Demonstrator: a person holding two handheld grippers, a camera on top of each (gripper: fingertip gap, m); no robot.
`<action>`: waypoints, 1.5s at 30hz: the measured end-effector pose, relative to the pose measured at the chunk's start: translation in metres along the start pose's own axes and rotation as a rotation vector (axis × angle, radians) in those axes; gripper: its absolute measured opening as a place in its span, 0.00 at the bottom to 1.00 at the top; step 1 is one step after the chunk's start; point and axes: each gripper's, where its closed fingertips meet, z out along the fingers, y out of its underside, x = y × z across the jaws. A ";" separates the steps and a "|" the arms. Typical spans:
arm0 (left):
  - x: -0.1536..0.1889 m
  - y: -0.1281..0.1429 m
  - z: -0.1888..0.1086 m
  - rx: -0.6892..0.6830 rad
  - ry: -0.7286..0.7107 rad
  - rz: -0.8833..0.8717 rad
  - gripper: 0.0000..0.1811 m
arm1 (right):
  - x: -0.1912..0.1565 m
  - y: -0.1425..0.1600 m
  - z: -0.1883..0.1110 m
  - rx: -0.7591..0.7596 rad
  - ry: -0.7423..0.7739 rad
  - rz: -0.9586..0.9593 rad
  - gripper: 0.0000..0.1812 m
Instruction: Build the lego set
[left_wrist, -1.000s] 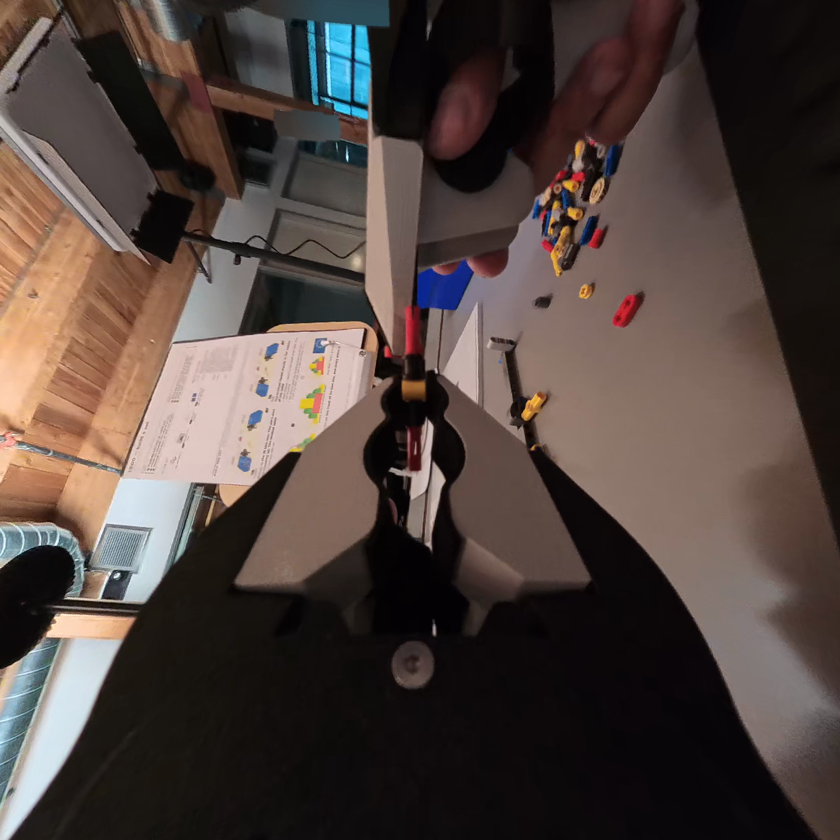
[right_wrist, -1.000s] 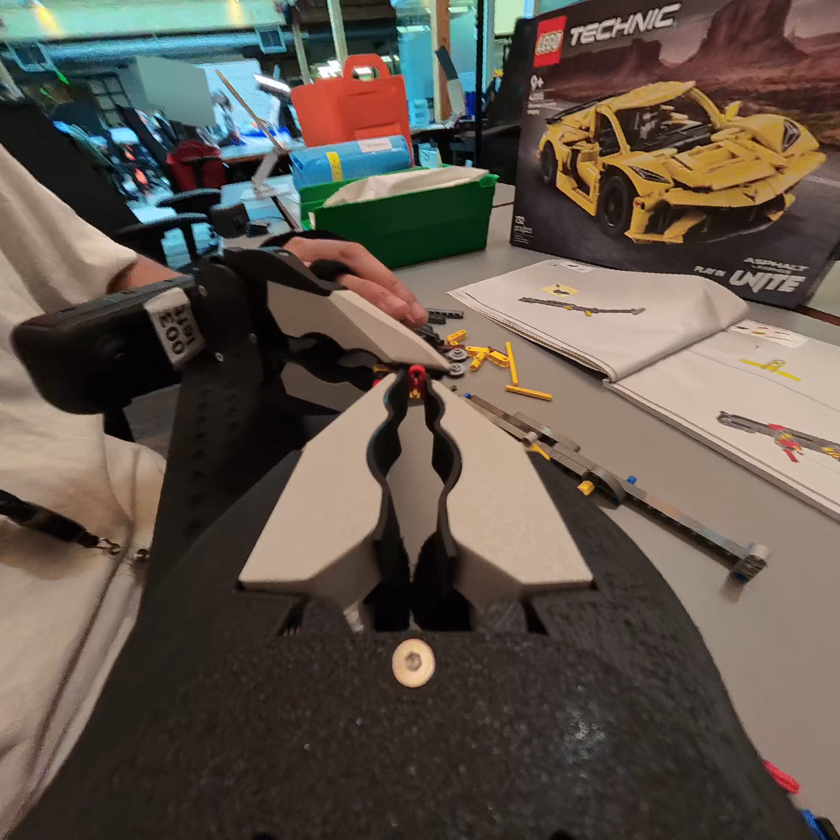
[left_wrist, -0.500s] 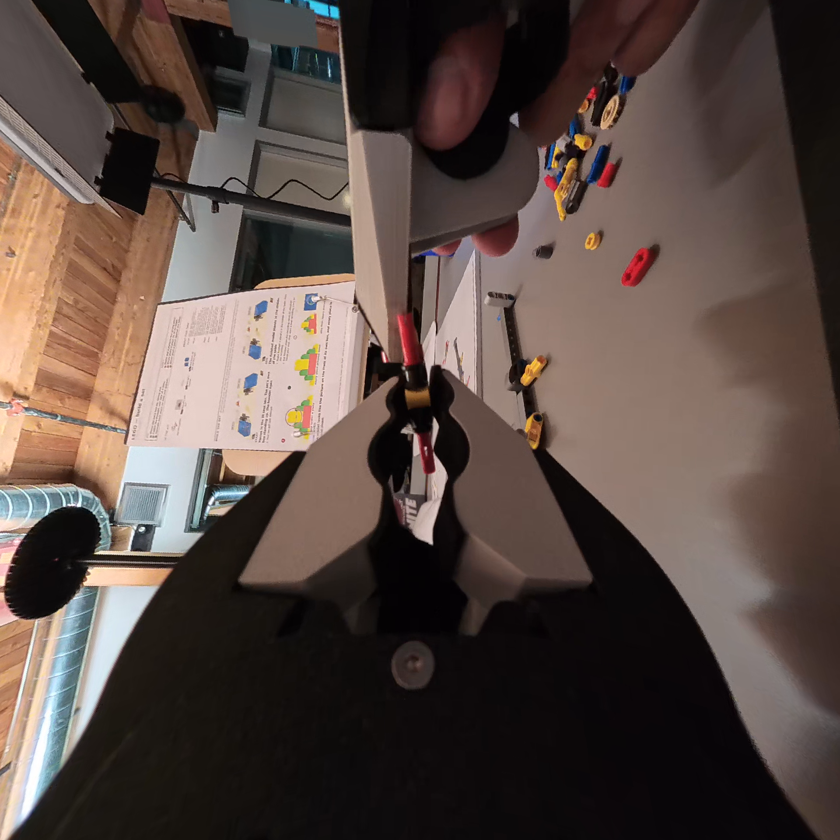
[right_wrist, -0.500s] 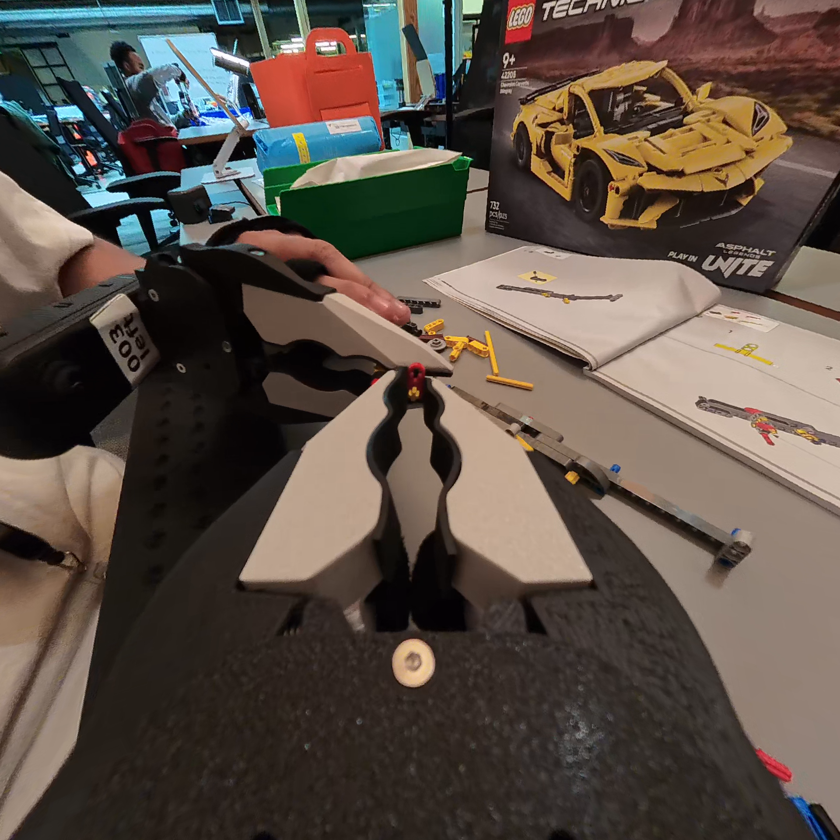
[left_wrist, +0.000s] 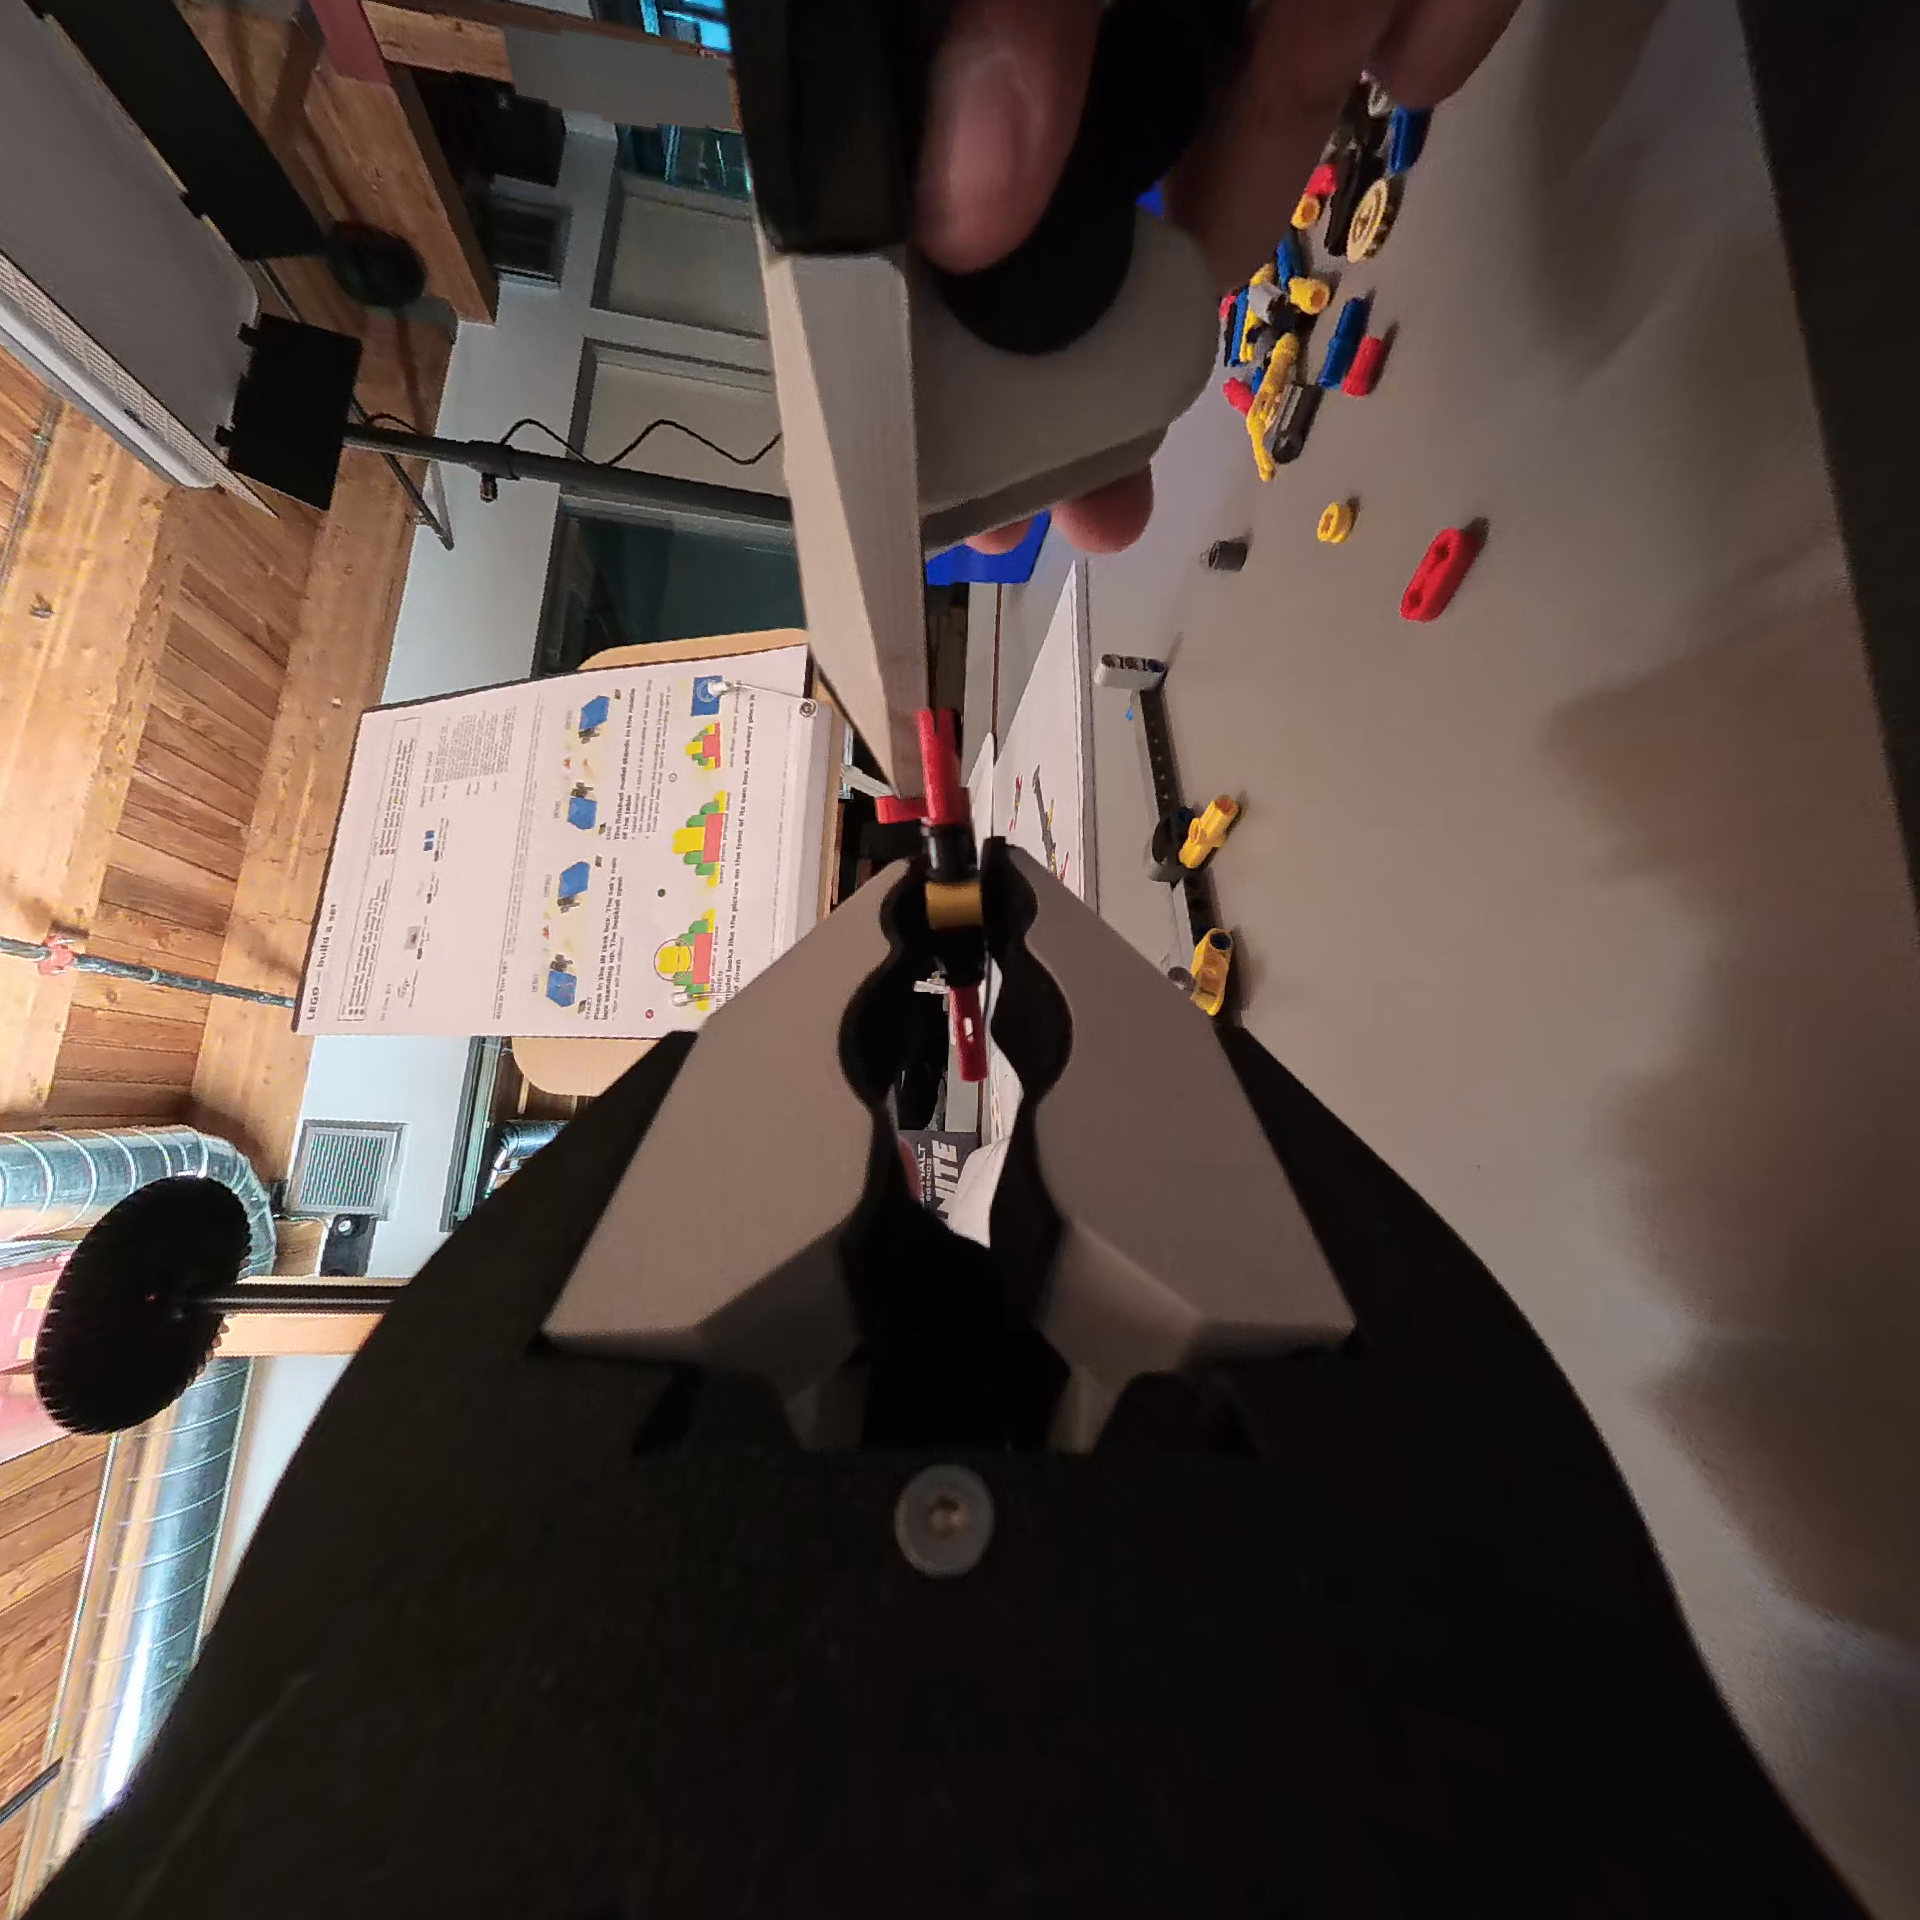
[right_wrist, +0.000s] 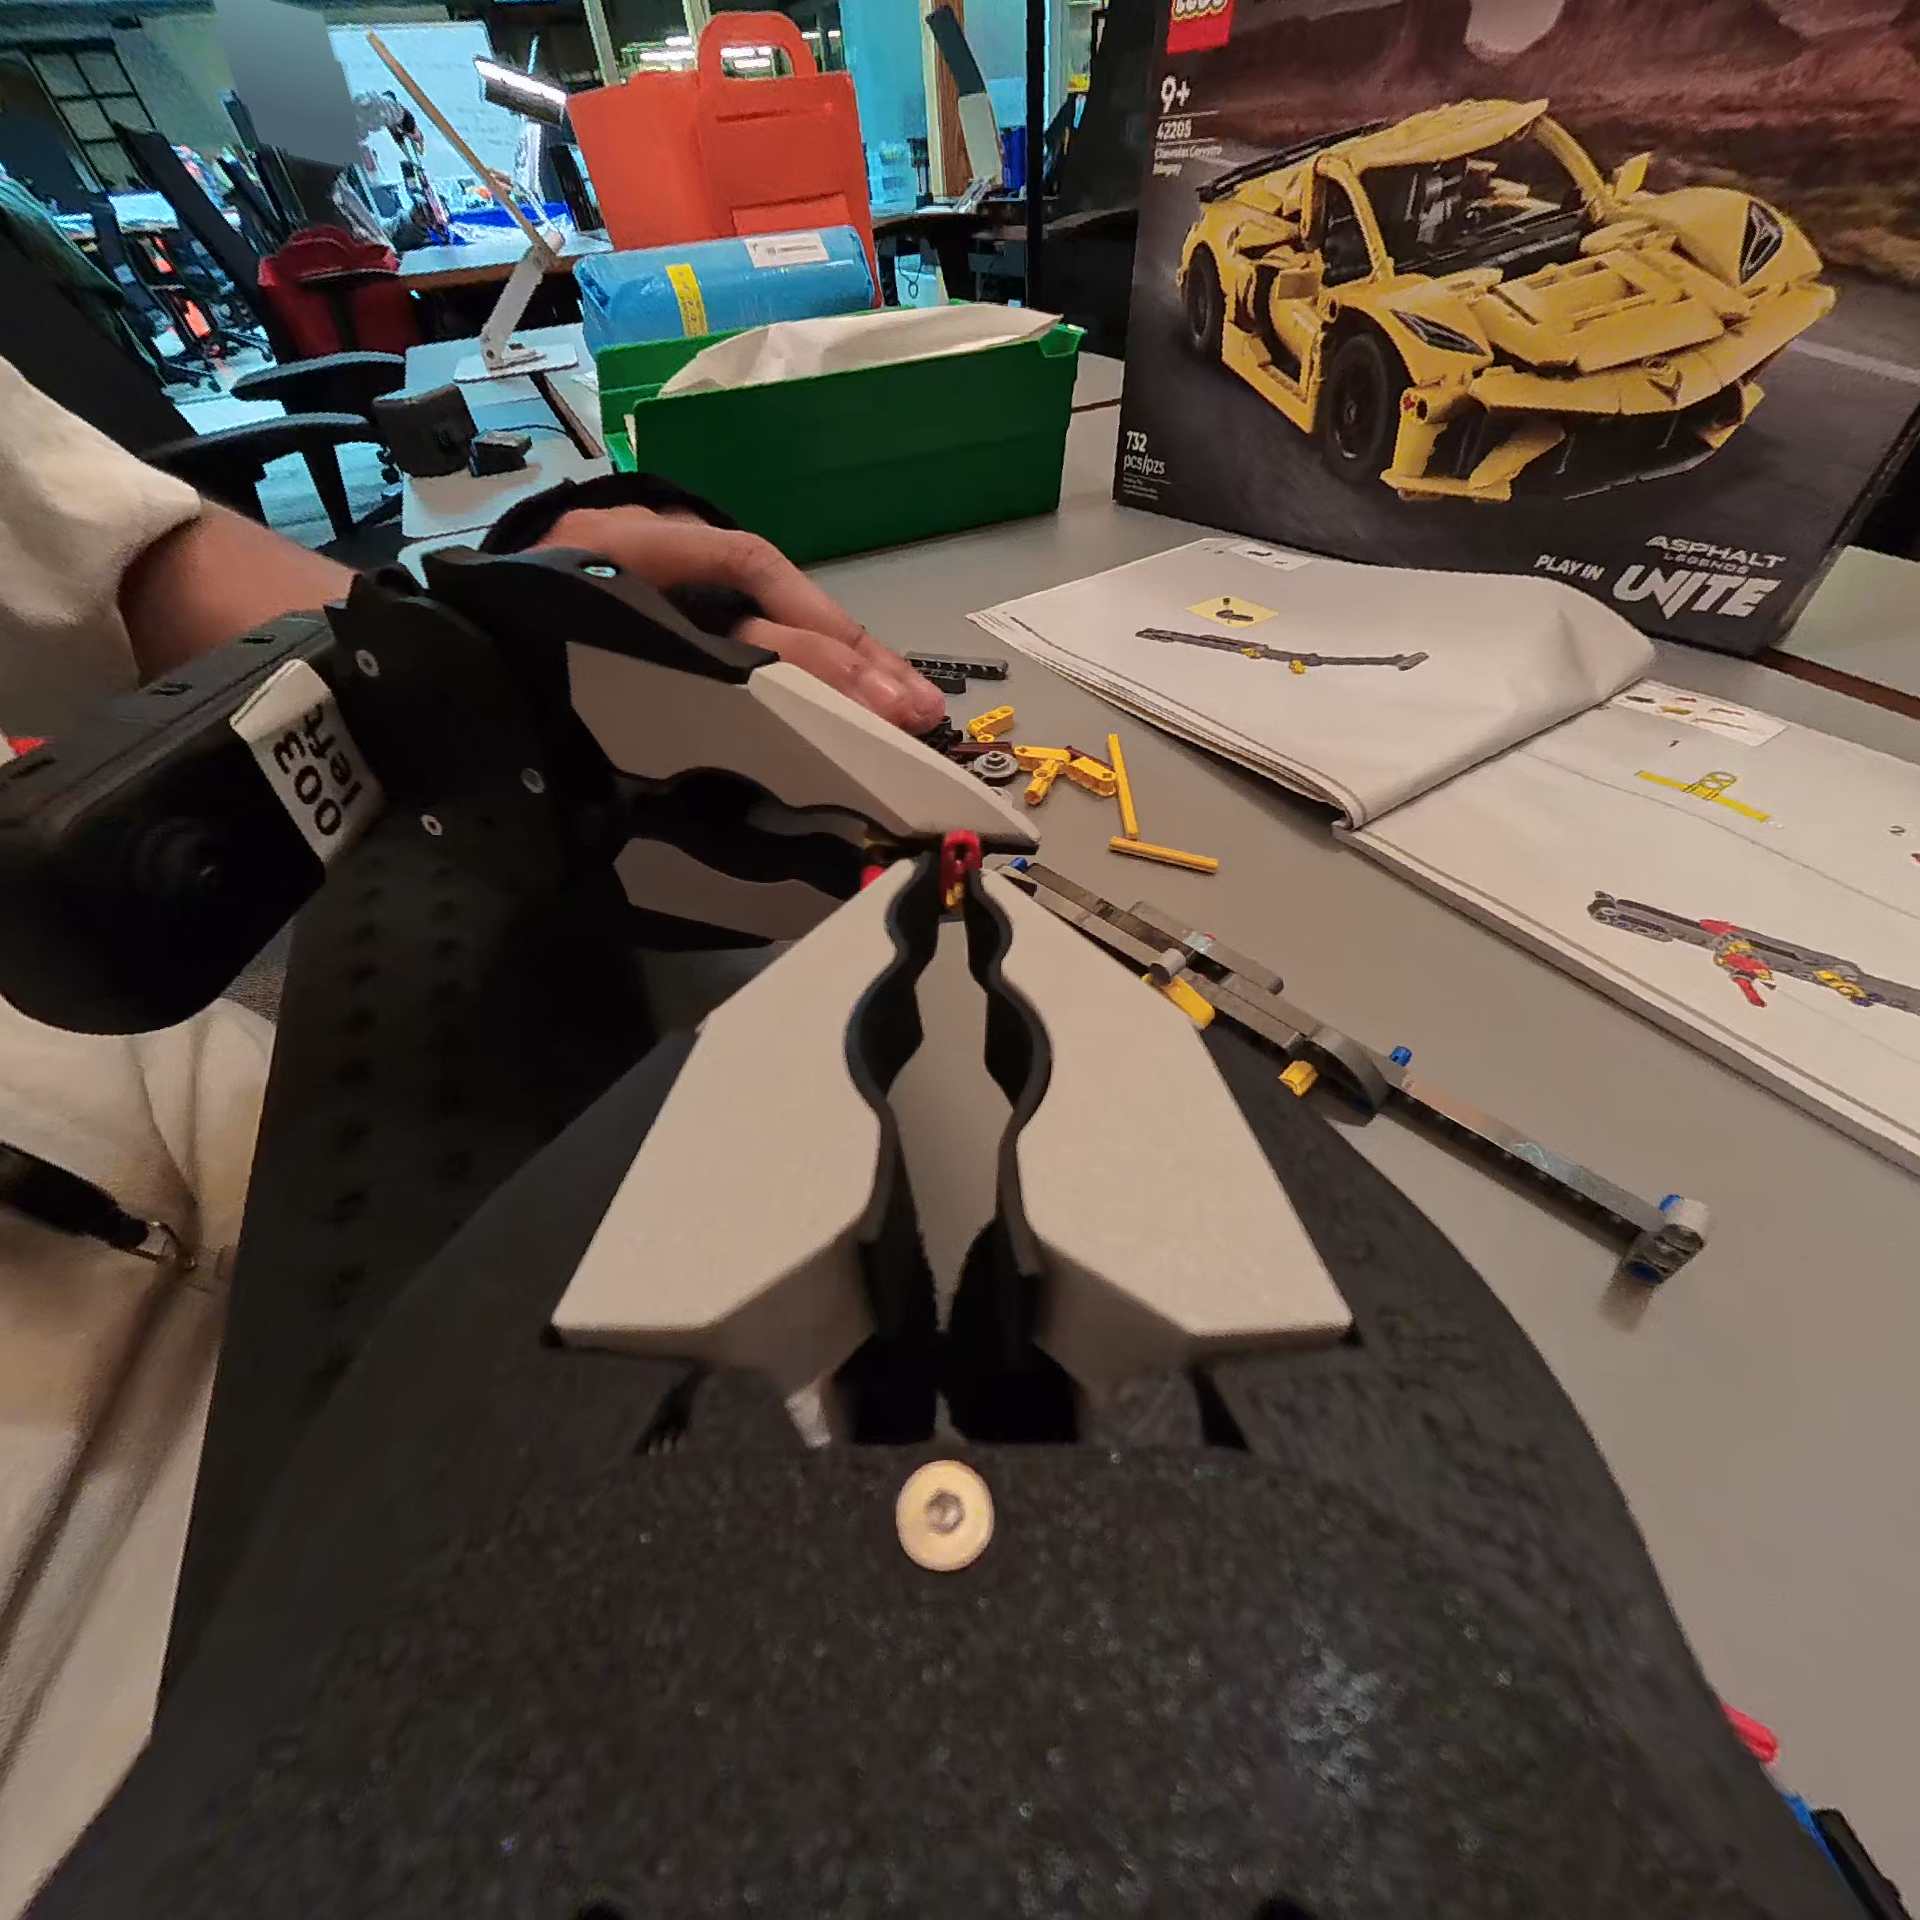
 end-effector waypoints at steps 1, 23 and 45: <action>0.000 0.000 0.000 -0.001 0.002 0.000 0.03 | 0.000 0.000 0.000 -0.001 -0.001 0.001 0.02; -0.001 0.012 0.007 -0.013 0.018 -0.099 0.03 | 0.049 -0.020 -0.025 0.174 0.185 0.158 0.05; -0.002 0.034 0.016 -0.087 0.068 -0.327 0.03 | 0.019 -0.022 0.009 0.119 0.192 0.180 0.11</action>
